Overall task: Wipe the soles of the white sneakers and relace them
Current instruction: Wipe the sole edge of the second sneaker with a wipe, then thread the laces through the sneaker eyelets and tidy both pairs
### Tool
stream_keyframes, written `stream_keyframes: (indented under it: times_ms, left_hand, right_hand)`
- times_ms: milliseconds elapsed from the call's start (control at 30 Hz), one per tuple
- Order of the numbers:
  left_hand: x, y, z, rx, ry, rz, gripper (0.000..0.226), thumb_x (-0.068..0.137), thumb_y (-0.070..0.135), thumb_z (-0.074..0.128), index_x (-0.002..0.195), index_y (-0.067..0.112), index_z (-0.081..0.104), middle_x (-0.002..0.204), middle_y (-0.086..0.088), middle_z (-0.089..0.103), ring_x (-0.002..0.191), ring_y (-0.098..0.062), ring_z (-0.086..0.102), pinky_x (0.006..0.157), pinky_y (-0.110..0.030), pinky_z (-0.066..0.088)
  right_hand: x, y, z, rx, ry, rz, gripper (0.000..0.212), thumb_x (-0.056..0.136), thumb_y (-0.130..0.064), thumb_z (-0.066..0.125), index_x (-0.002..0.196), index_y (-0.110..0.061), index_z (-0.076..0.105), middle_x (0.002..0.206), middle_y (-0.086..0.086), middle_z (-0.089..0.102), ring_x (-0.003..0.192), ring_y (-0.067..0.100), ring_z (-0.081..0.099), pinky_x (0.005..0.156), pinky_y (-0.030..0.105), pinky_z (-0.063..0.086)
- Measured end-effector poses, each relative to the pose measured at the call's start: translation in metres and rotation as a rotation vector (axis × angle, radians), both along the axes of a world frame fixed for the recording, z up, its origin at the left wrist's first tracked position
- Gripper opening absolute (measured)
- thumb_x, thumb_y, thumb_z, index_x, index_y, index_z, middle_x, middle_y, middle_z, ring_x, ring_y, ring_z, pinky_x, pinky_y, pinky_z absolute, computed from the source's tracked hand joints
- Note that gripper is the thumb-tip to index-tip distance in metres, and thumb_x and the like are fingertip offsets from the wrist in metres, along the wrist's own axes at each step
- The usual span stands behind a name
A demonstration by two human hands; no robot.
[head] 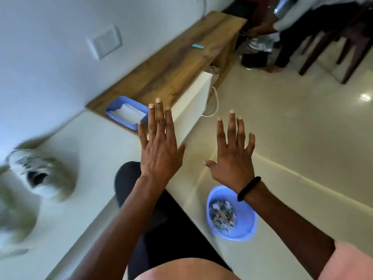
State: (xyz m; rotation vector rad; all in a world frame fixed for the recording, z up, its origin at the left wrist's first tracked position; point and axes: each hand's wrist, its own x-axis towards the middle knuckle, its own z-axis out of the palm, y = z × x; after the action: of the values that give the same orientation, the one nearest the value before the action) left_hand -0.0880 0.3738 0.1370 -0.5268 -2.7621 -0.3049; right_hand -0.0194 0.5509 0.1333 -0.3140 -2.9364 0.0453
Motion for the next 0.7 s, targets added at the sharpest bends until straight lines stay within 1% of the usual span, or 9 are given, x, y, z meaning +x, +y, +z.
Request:
stream_keyframes:
  times_ms: [67, 200, 267, 333, 400, 500, 567, 633, 700]
  left_hand:
    - [-0.006, -0.038, 0.003, -0.004, 0.031, 0.064, 0.104, 0.092, 0.048, 0.067, 0.165, 0.004, 0.005, 0.173, -0.018, -0.009, 0.161, -0.033, -0.008, 0.125, -0.060, 0.012]
    - [-0.004, -0.113, 0.007, -0.006, 0.051, 0.240, 0.104, 0.093, 0.046, 0.067, 0.165, 0.004, 0.005, 0.173, -0.018, -0.008, 0.160, -0.033, -0.009, 0.125, -0.062, 0.012]
    - [0.004, -0.149, 0.009, 0.006, 0.061, 0.335, 0.103, 0.094, 0.046, 0.066, 0.165, 0.003, 0.005, 0.173, -0.018, -0.009, 0.160, -0.034, -0.009, 0.125, -0.063, 0.012]
    - [0.014, -0.183, 0.011, 0.020, 0.071, 0.420, 0.104, 0.095, 0.046, 0.065, 0.165, 0.003, 0.002, 0.173, -0.017, -0.013, 0.160, -0.034, -0.012, 0.127, -0.062, 0.009]
    - [0.024, -0.211, 0.012, 0.027, 0.080, 0.492, 0.104, 0.096, 0.047, 0.064, 0.164, 0.004, -0.001, 0.172, -0.016, -0.015, 0.160, -0.033, -0.014, 0.127, -0.062, 0.008]
    - [0.039, -0.254, 0.012, 0.013, 0.100, 0.611, 0.105, 0.096, 0.048, 0.063, 0.165, 0.004, -0.003, 0.173, -0.016, -0.015, 0.160, -0.032, -0.014, 0.128, -0.058, 0.004]
    - [0.048, -0.280, 0.013, 0.024, 0.092, 0.667, 0.102, 0.097, 0.050, 0.060, 0.165, 0.005, -0.002, 0.173, -0.015, -0.015, 0.160, -0.031, -0.014, 0.128, -0.059, 0.006]
    - [0.057, -0.305, 0.012, 0.004, 0.089, 0.733, 0.099, 0.099, 0.052, 0.054, 0.165, 0.005, -0.001, 0.173, -0.015, -0.014, 0.160, -0.031, -0.012, 0.128, -0.059, 0.008]
    - [0.063, -0.326, 0.008, -0.024, 0.074, 0.782, 0.097, 0.098, 0.051, 0.053, 0.165, 0.005, 0.000, 0.173, -0.016, -0.013, 0.160, -0.032, -0.012, 0.127, -0.058, 0.005]
  right_hand:
    - [-0.020, -0.029, 0.011, -0.002, 0.035, 0.074, 0.135, 0.067, -0.060, 0.081, 0.160, -0.017, -0.007, 0.167, 0.015, -0.016, 0.155, 0.037, -0.005, 0.115, 0.068, 0.017]
    - [-0.057, -0.099, 0.027, -0.041, 0.104, 0.250, 0.134, 0.067, -0.056, 0.082, 0.160, -0.018, -0.005, 0.167, 0.014, -0.015, 0.155, 0.035, -0.006, 0.115, 0.067, 0.016]
    - [-0.074, -0.140, 0.033, -0.055, 0.118, 0.343, 0.133, 0.069, -0.058, 0.081, 0.160, -0.018, -0.006, 0.167, 0.014, -0.016, 0.155, 0.036, -0.008, 0.116, 0.067, 0.013]
    - [-0.089, -0.181, 0.038, -0.058, 0.123, 0.427, 0.133, 0.070, -0.062, 0.079, 0.160, -0.019, -0.009, 0.167, 0.014, -0.017, 0.154, 0.036, -0.010, 0.117, 0.067, 0.009]
    - [-0.097, -0.220, 0.042, -0.054, 0.143, 0.505, 0.132, 0.071, -0.064, 0.077, 0.160, -0.018, -0.010, 0.167, 0.014, -0.017, 0.154, 0.036, -0.010, 0.118, 0.066, 0.008]
    - [-0.099, -0.277, 0.043, -0.063, 0.185, 0.617, 0.131, 0.071, -0.064, 0.076, 0.160, -0.017, -0.009, 0.167, 0.013, -0.015, 0.155, 0.035, -0.009, 0.119, 0.066, 0.007]
    - [-0.097, -0.309, 0.043, -0.073, 0.202, 0.686, 0.131, 0.071, -0.065, 0.075, 0.160, -0.017, -0.009, 0.168, 0.013, -0.014, 0.155, 0.034, -0.009, 0.119, 0.066, 0.008]
    - [-0.097, -0.340, 0.040, -0.094, 0.188, 0.764, 0.131, 0.071, -0.067, 0.073, 0.160, -0.017, -0.010, 0.167, 0.013, -0.015, 0.155, 0.034, -0.009, 0.119, 0.066, 0.007]
    - [-0.097, -0.365, 0.035, -0.101, 0.160, 0.821, 0.132, 0.071, -0.067, 0.074, 0.160, -0.017, -0.010, 0.167, 0.013, -0.015, 0.155, 0.034, -0.009, 0.118, 0.067, 0.008]
